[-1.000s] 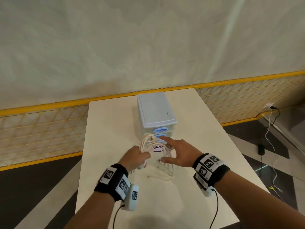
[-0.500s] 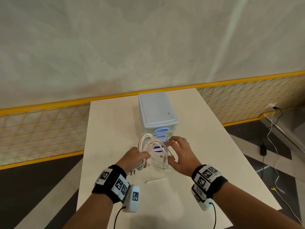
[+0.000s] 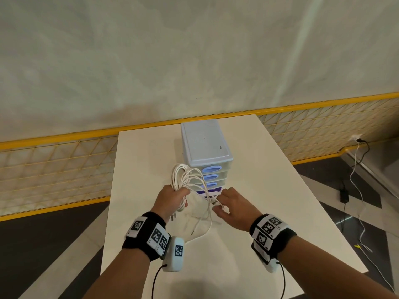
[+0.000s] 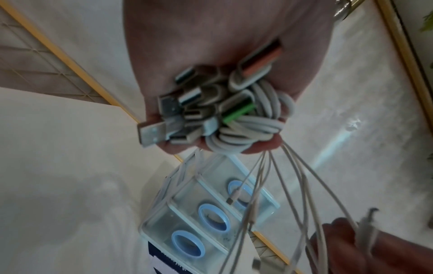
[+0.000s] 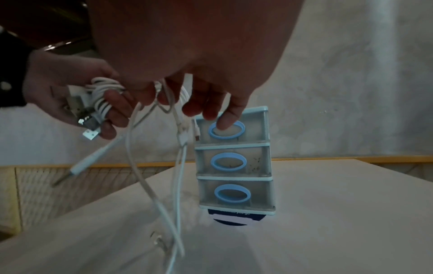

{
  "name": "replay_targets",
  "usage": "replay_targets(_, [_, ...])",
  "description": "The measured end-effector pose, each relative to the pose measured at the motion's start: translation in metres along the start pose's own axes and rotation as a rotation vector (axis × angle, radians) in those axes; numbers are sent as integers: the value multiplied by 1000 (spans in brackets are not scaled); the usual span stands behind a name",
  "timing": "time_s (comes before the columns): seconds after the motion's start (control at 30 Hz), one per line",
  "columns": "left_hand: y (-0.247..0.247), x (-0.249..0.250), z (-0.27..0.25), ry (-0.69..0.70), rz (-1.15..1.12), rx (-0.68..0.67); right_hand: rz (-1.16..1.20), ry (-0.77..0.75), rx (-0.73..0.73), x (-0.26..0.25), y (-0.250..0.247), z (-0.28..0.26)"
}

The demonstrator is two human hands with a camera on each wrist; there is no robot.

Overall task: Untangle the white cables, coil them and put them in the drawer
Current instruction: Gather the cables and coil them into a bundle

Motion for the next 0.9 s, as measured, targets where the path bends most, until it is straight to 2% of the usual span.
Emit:
replay_targets(0.17, [-5, -8, 3, -17, 18, 53, 278, 227, 56, 16, -7, 1])
replay_targets(0.27, [-22, -16, 5, -57, -38, 140, 365, 394, 32, 38, -4, -5])
replay_targets(0.37, [-31, -21, 6, -78, -29, 120, 343, 407, 47, 48, -5, -10])
replay_targets(0.5, [-17, -20, 1, -80, 15, 25, 397, 351, 58, 30, -3, 2])
replay_targets(0.63, [4, -17, -7, -52, 44, -62, 467, 375, 209, 21, -12, 18])
replay_targets(0.7, [10, -16, -9, -34, 53, -92, 542, 427, 171, 22, -10, 21])
replay_targets(0.77, [11, -14, -11, -18, 52, -94, 628, 461, 55, 23, -3, 21])
replay_targets(0.83, [7, -12, -11, 2, 42, -70, 544, 509, 3, 28, -3, 17])
replay_targets(0.9, [3, -10, -10, 17, 23, -45, 400, 582, 21, 41, -6, 11])
Point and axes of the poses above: each hand's wrist, its own z-axis towards the middle knuckle, its own y-axis out of the palm, x = y × z, the point moved 7 cm from there along z, towards the middle knuckle, and after that the axes turned 8 degrees about y, right-handed, at the moved point
